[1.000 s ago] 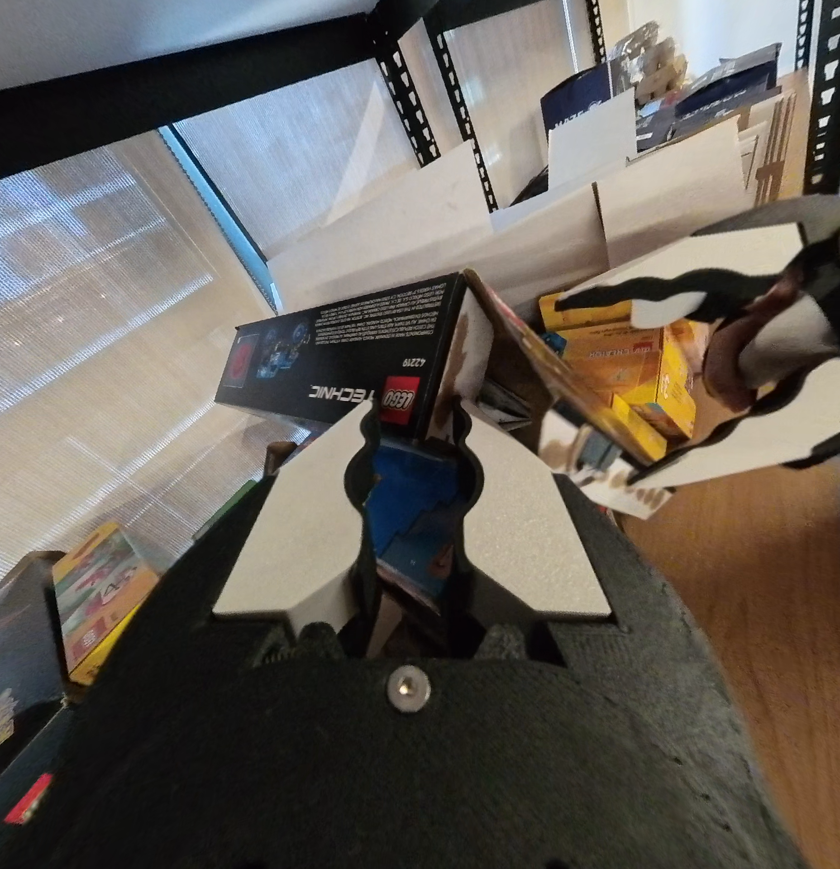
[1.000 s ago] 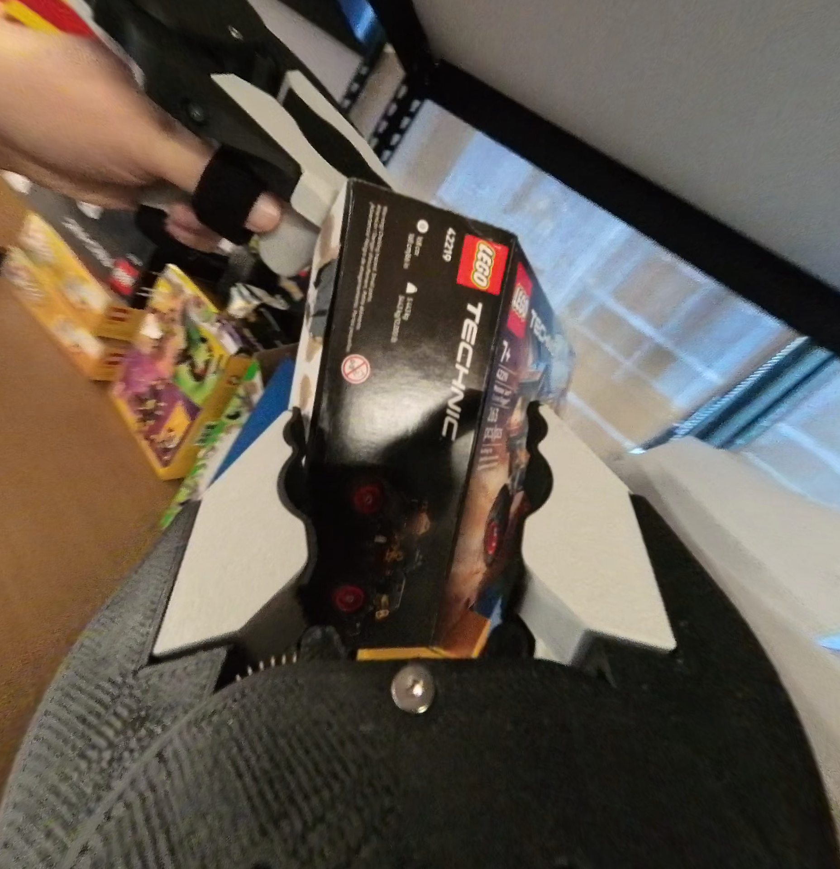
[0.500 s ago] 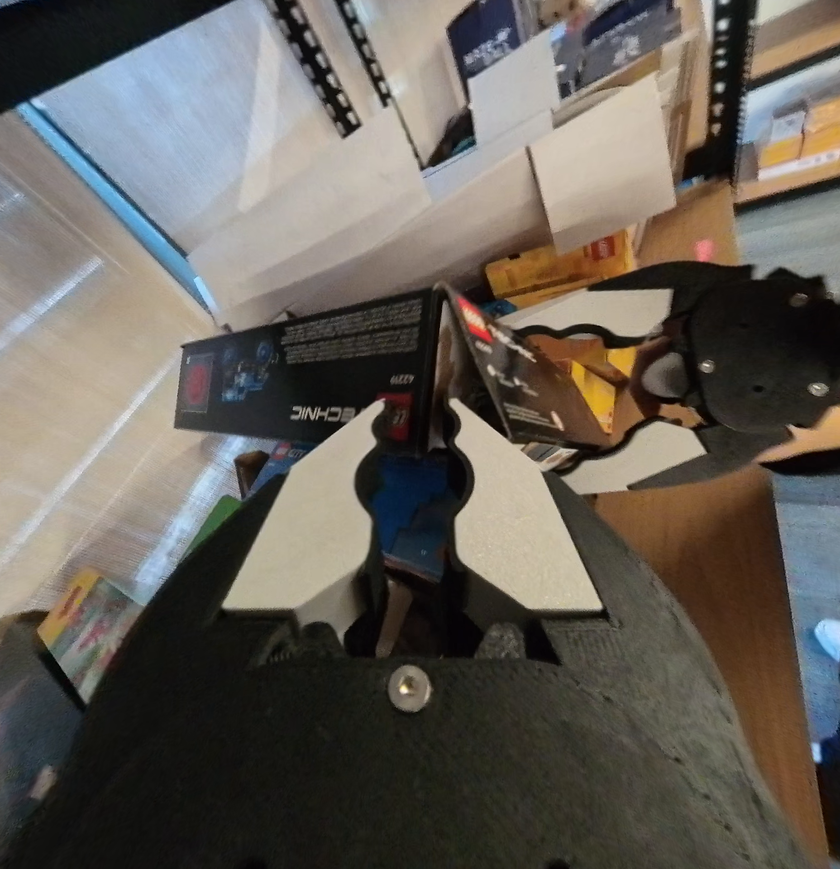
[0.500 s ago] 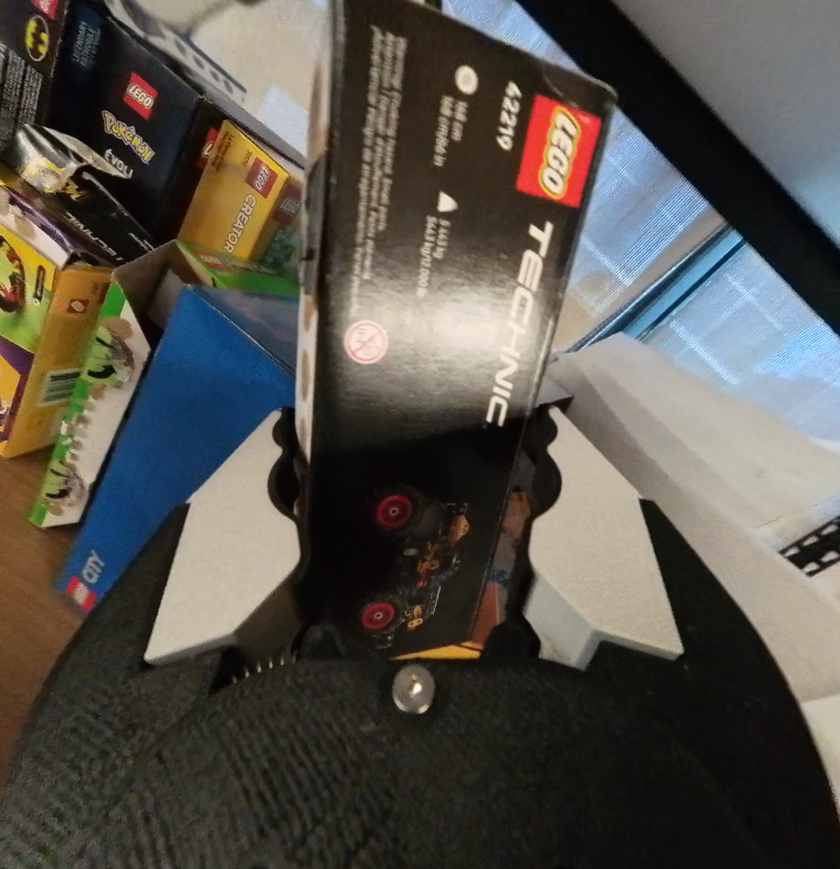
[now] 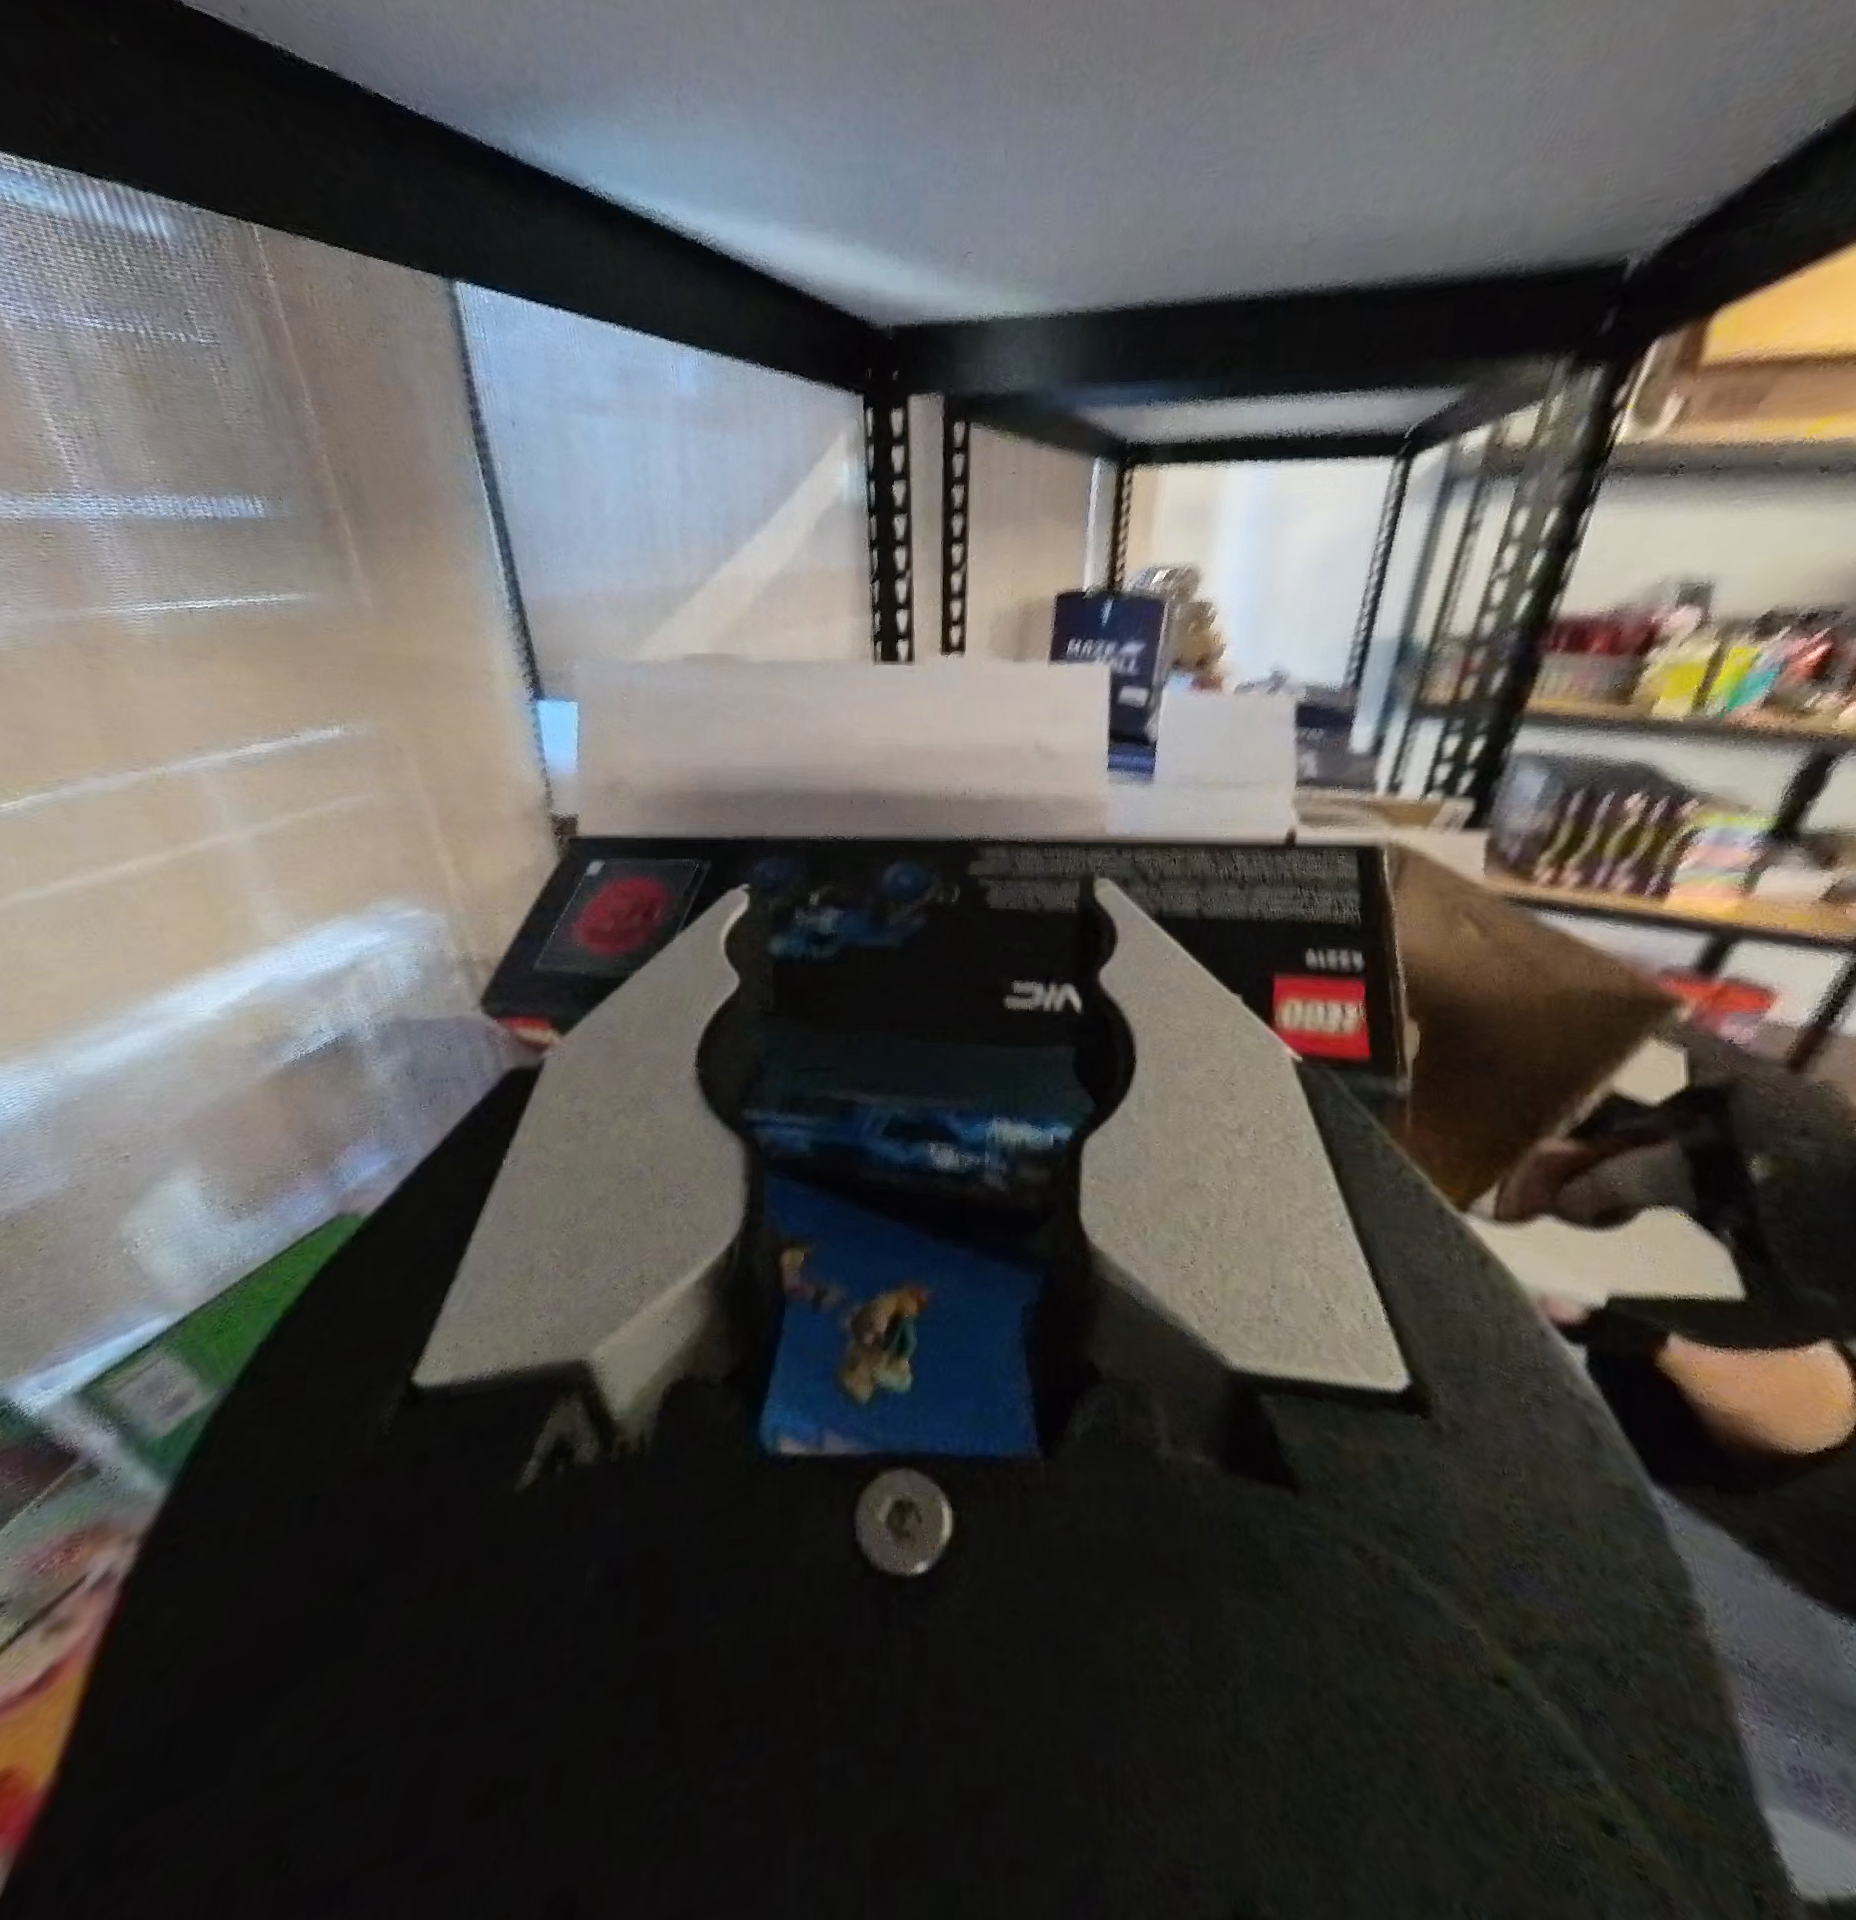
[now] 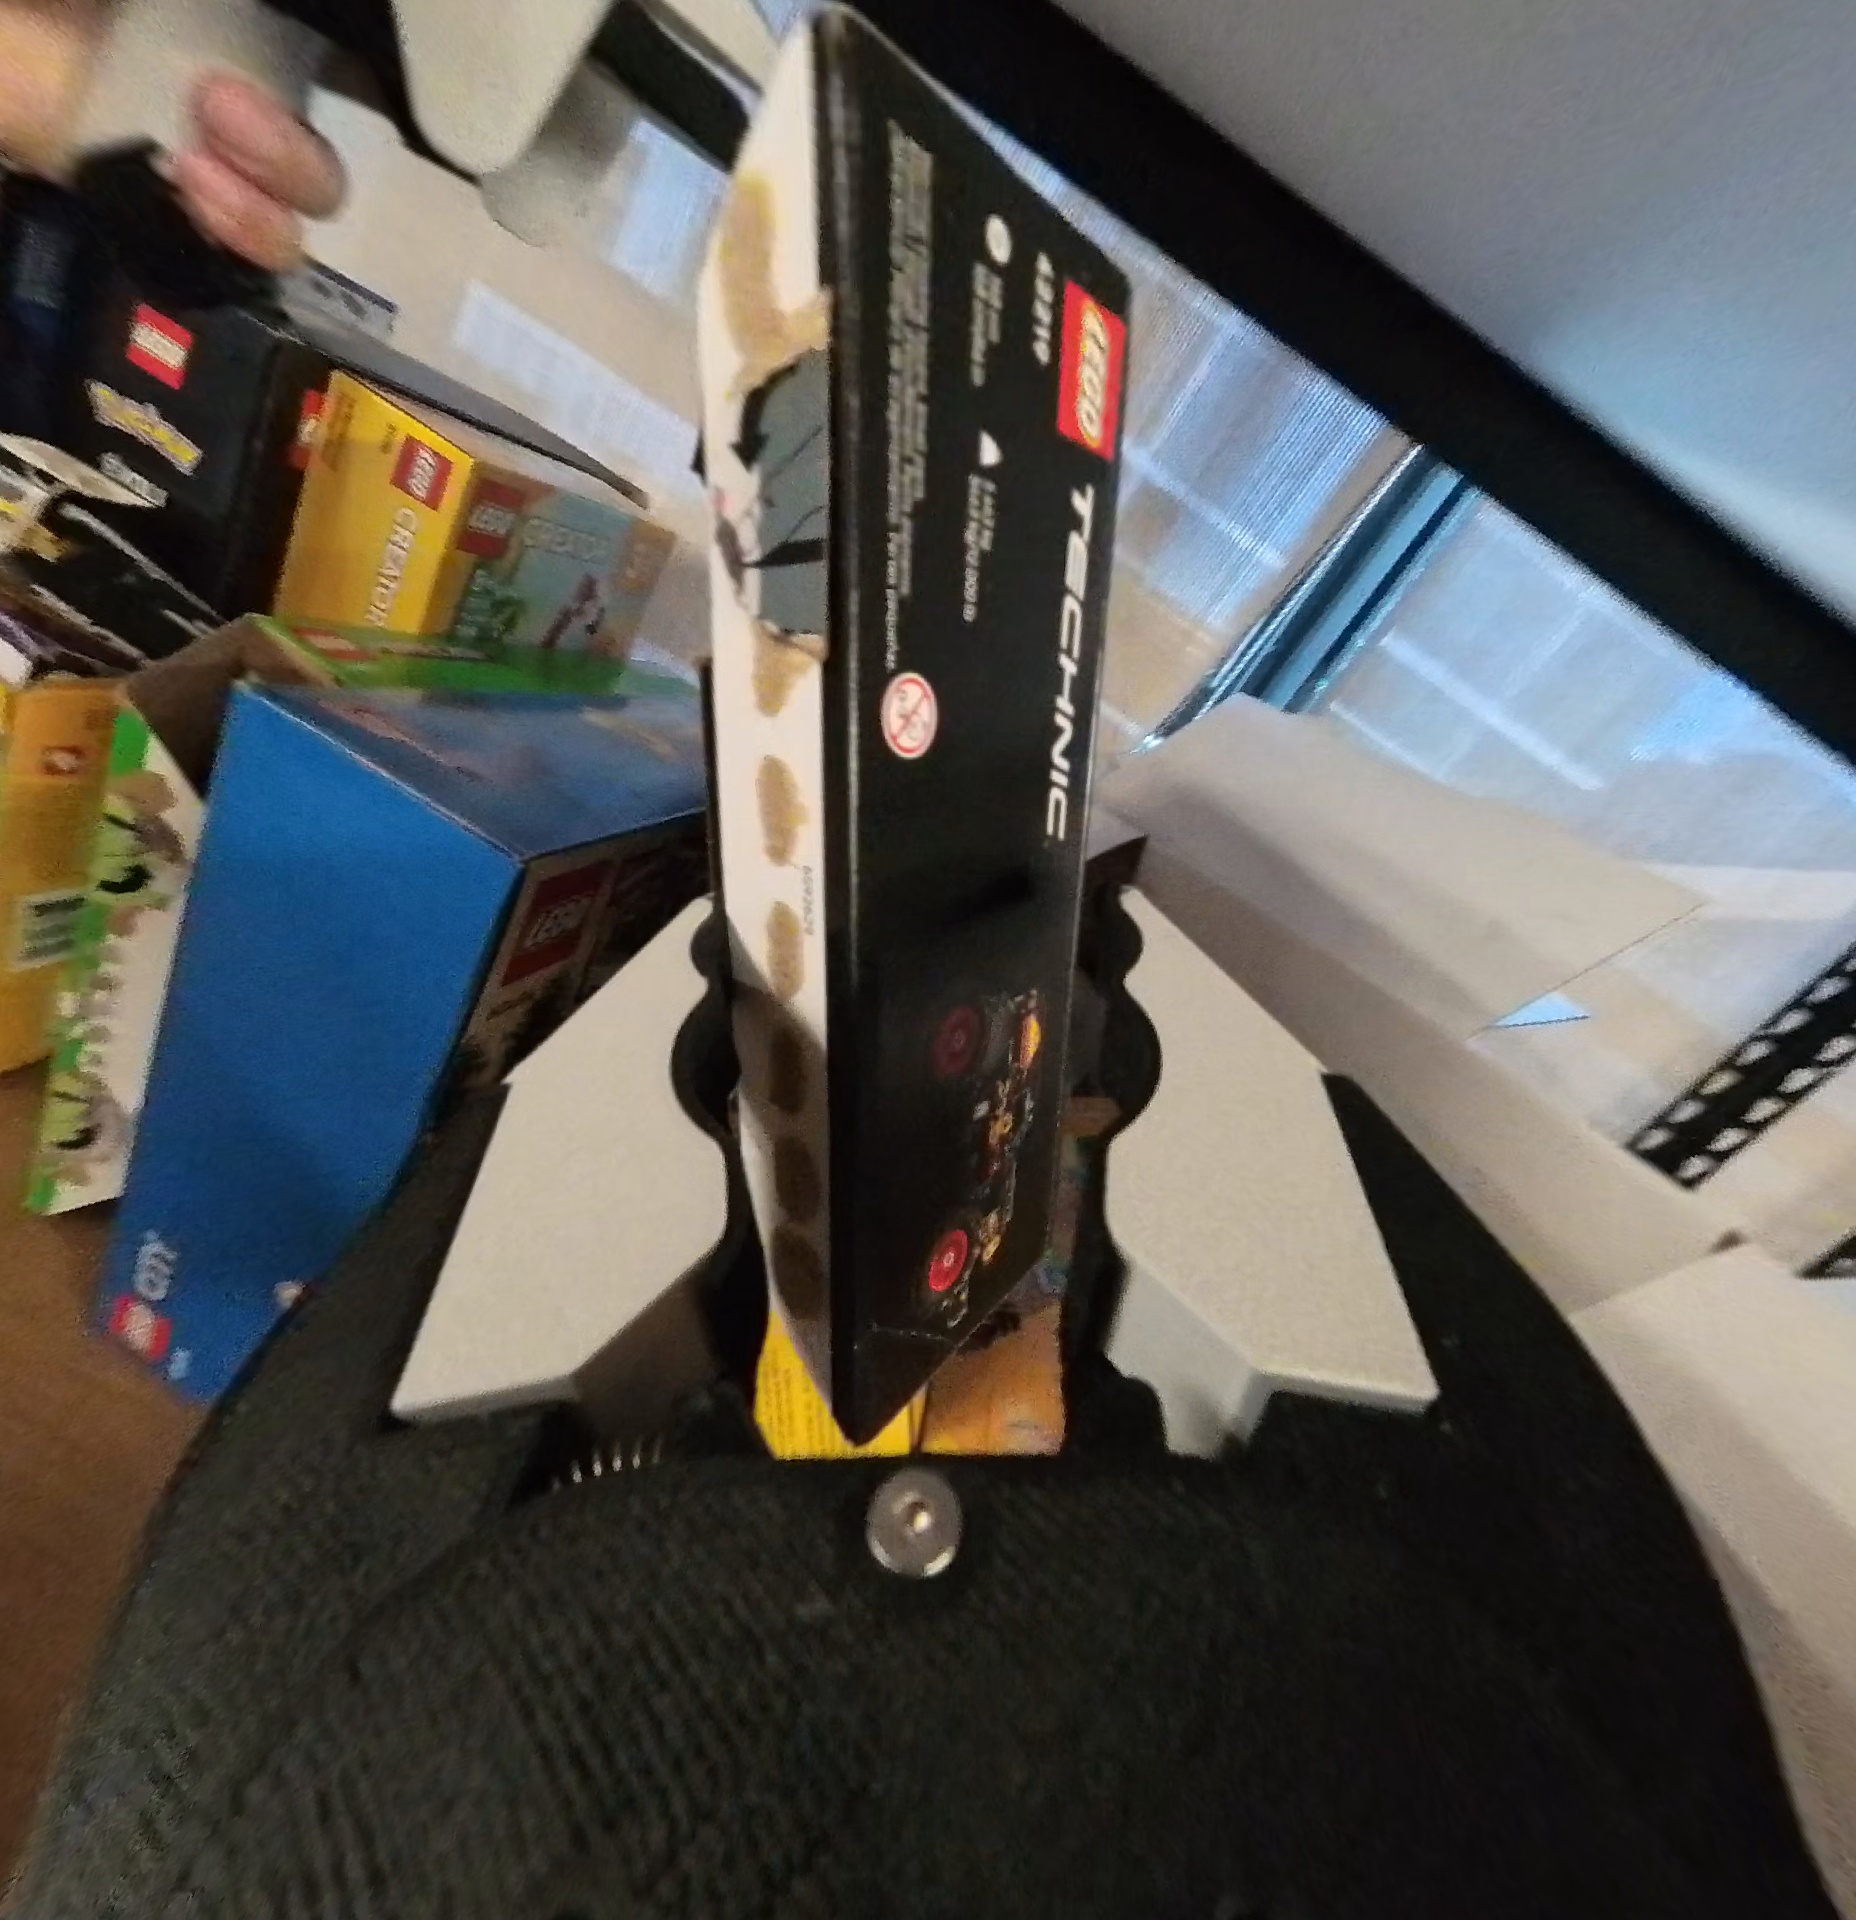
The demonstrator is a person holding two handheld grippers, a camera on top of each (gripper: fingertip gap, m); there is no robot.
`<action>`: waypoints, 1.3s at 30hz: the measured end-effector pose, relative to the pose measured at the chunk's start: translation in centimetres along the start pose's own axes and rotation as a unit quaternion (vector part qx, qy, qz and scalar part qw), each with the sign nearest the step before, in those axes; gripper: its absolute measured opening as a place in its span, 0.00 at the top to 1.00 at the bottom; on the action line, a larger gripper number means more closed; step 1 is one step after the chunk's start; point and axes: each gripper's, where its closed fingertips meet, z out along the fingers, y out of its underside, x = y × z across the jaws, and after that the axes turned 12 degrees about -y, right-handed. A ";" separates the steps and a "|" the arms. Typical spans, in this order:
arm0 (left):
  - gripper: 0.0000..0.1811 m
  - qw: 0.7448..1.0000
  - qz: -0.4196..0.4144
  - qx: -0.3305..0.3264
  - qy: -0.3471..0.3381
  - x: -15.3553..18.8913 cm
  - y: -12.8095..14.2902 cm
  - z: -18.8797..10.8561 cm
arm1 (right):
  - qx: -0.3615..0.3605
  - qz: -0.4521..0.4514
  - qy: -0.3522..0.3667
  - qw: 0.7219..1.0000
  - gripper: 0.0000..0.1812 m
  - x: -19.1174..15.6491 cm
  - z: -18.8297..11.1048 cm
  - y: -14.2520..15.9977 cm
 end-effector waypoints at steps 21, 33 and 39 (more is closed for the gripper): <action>0.61 0.992 0.039 -0.111 0.039 1.3 3.1 7.8 | 0.009 -0.029 0.038 0.999 0.49 -0.2 2.5 -1.3; 0.43 0.995 -0.061 -0.067 0.038 -2.2 -0.4 7.1 | -0.067 0.008 0.018 0.998 0.60 2.2 4.3 1.0; 0.40 0.996 -0.029 -0.073 0.041 -4.0 -0.1 5.5 | -0.070 0.077 -0.068 0.992 0.61 5.6 2.4 0.3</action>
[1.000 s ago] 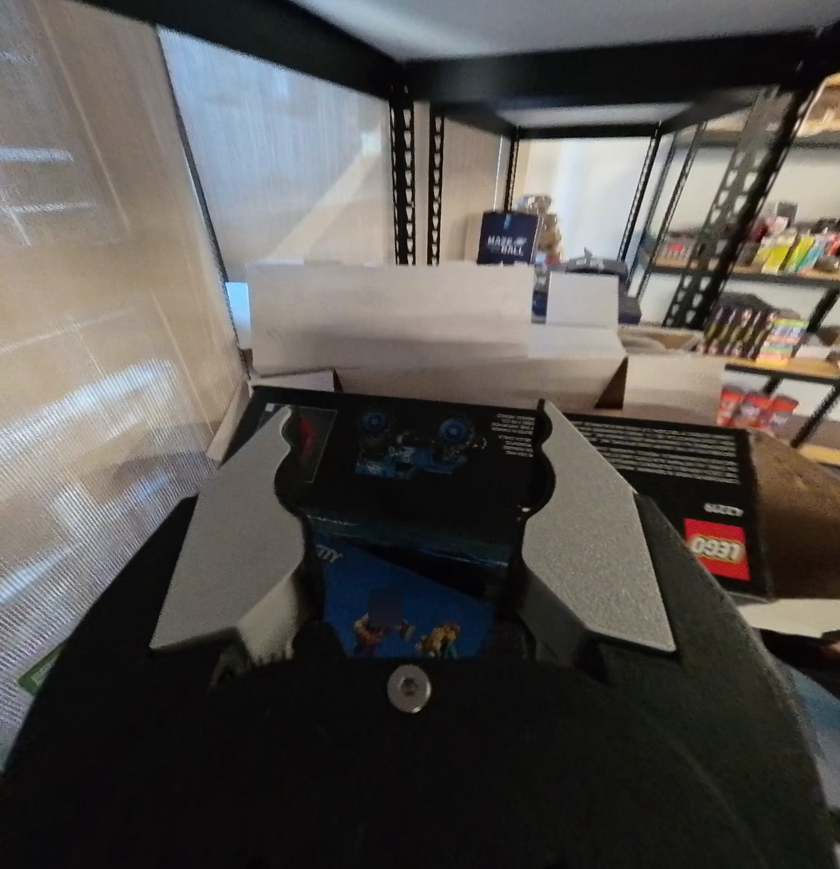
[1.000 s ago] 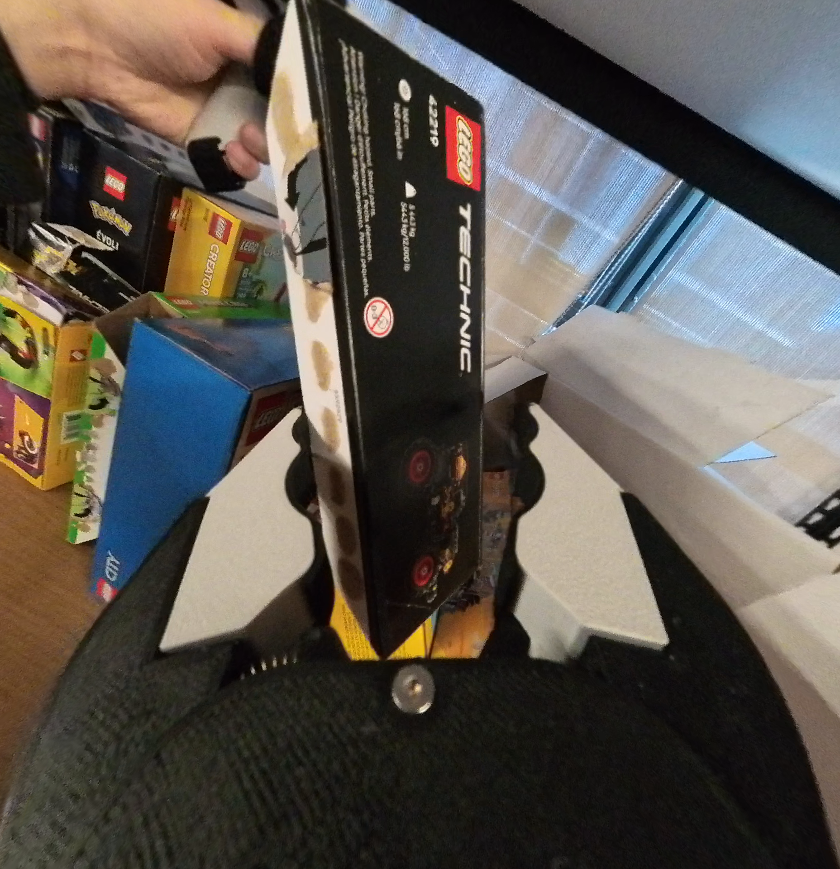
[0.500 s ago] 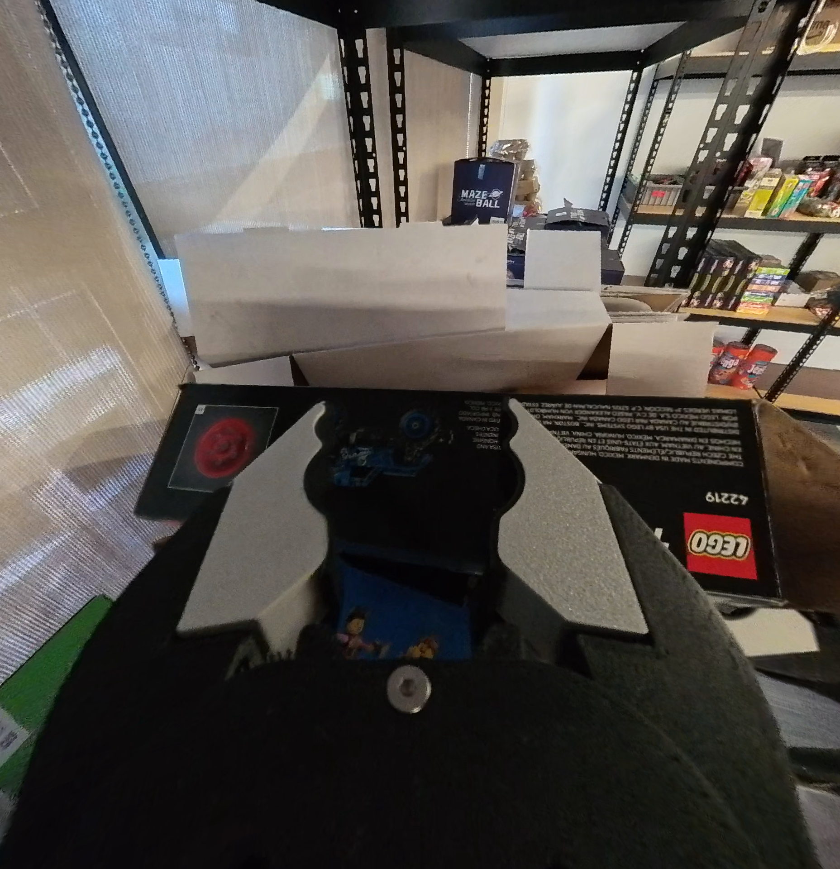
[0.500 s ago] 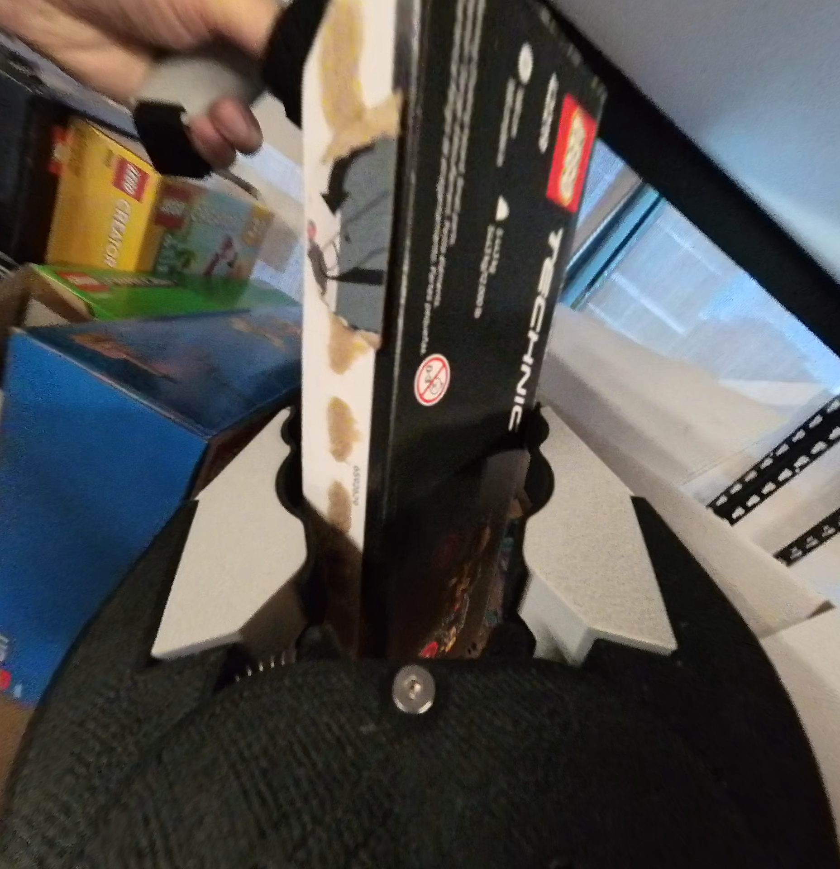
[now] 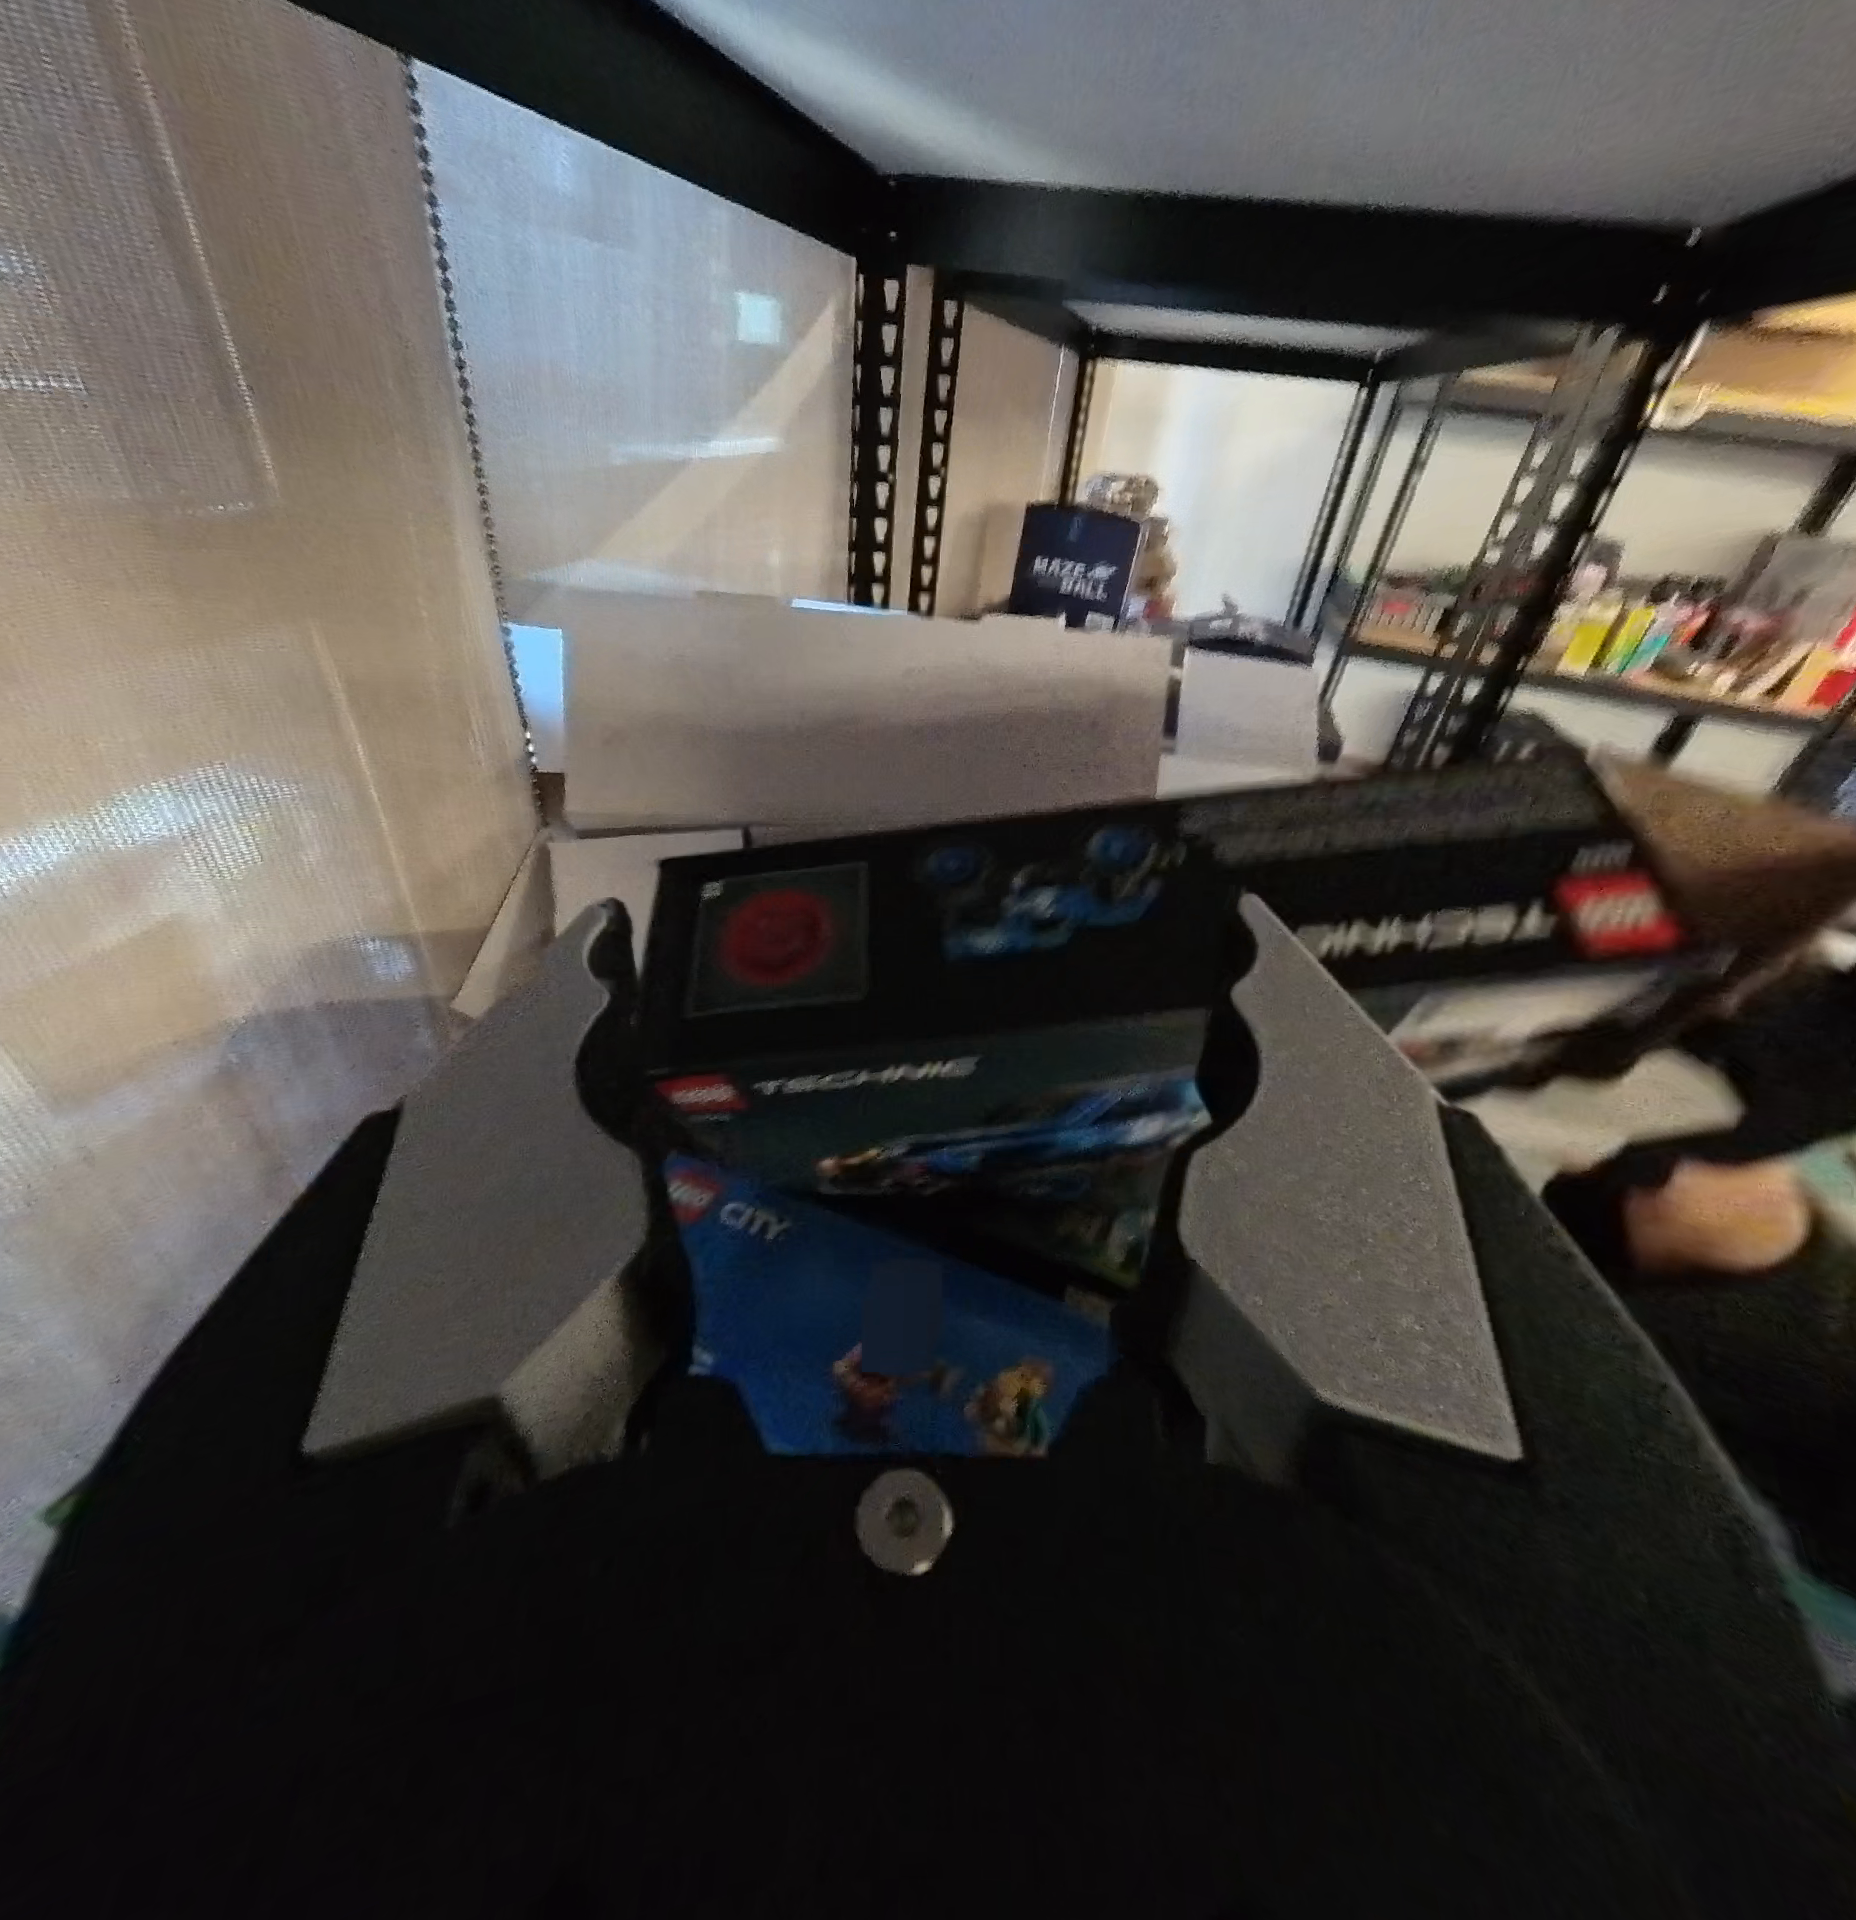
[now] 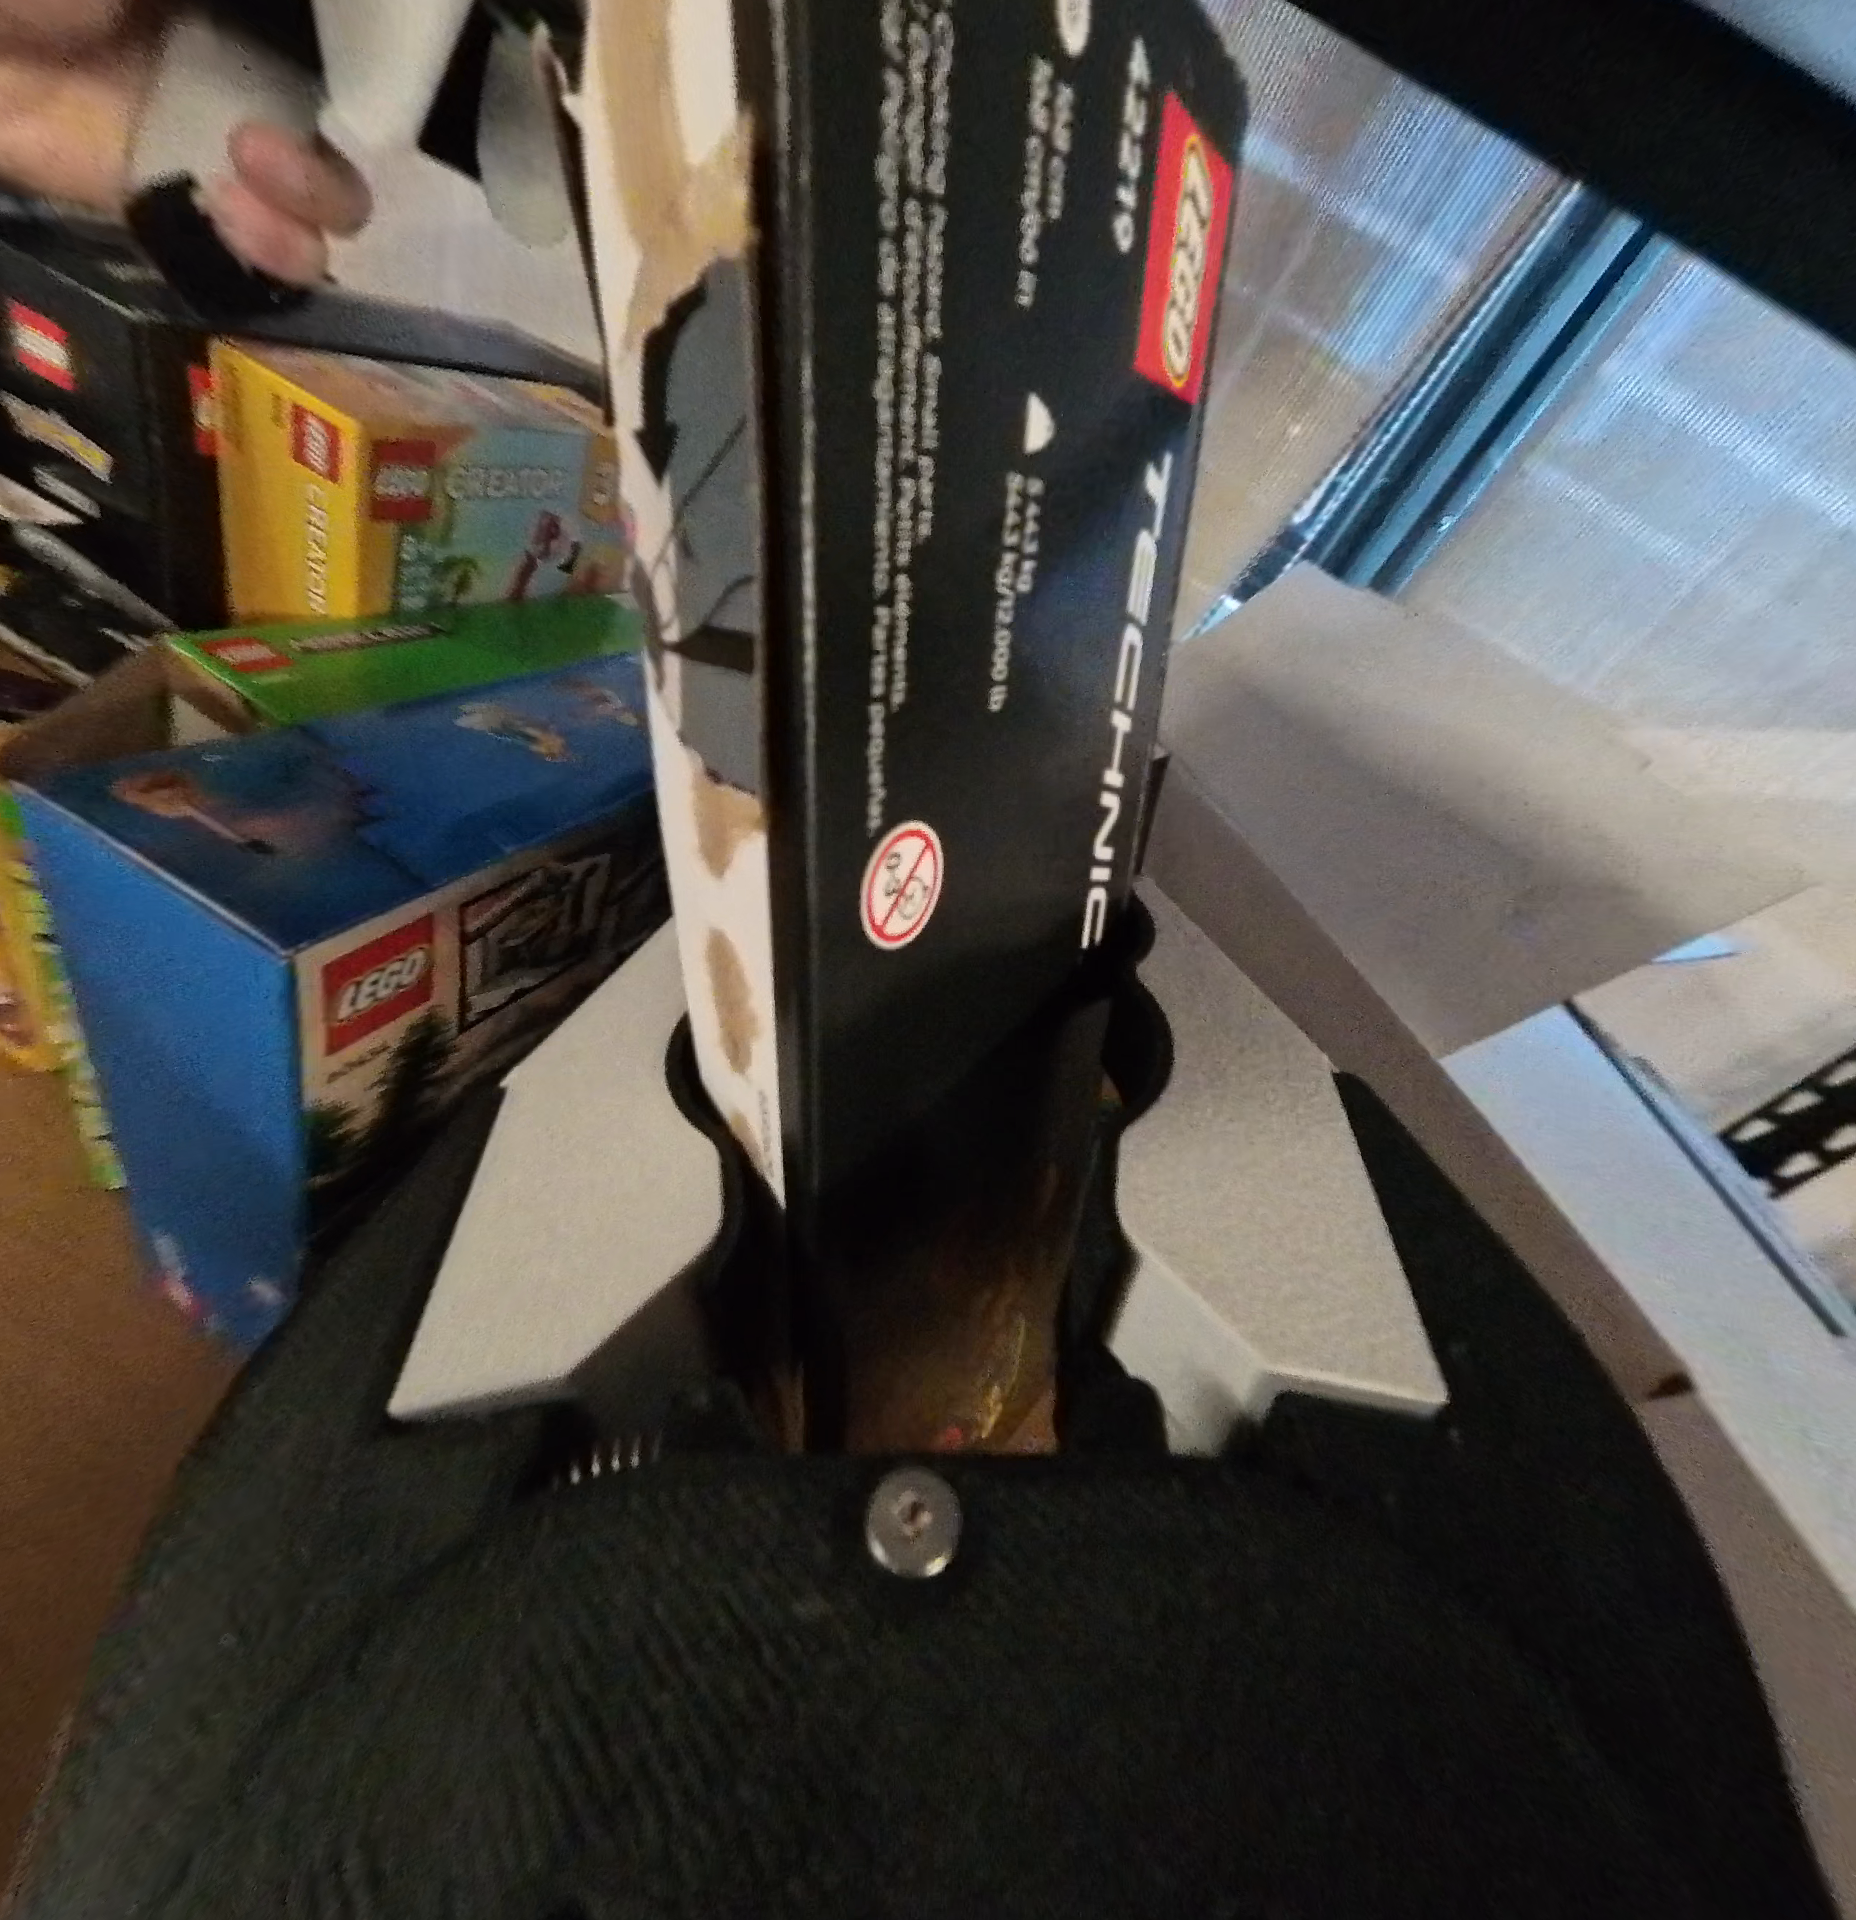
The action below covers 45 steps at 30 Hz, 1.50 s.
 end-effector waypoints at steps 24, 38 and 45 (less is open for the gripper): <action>0.36 0.942 0.218 -0.111 0.228 10.7 11.1 0.5 | 0.071 0.018 -0.211 0.975 0.59 -0.2 -12.7 0.7; 0.46 0.955 0.176 -0.100 0.216 19.0 8.6 -3.0 | 0.118 0.036 -0.239 0.963 0.60 -1.0 -19.4 -0.8; 0.46 0.974 0.106 -0.133 0.152 27.1 12.2 -7.1 | 0.112 0.075 -0.327 0.935 0.60 -3.3 -26.0 1.2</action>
